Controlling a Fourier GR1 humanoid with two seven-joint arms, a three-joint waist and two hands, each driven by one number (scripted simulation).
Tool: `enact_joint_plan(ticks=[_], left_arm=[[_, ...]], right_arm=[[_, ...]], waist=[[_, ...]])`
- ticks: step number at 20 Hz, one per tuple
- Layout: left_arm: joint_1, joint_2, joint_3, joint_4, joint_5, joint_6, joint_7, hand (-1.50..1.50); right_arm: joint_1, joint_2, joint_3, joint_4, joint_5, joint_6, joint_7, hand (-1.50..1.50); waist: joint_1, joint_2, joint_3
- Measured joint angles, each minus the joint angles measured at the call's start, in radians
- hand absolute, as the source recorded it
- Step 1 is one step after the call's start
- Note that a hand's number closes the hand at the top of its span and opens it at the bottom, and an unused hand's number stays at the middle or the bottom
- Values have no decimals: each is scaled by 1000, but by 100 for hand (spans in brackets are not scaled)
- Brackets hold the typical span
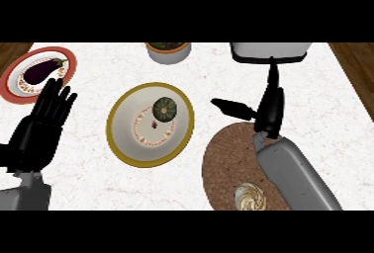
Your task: Pick the squash from the placemat and place it in the bowl
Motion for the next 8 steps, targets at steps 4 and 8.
enact_joint_plan(ticks=[4,8], left_arm=[[6,10,16,-3,11,-12,3,0],[-3,8,22,1,12,-14,8,0]], right_arm=[[191,-104,-2,-226,-28,59,-2,-150],[371,-166,-21,-392,-83,117,-55,-150]], waist=[[-3,0,0],[1,3,0]])
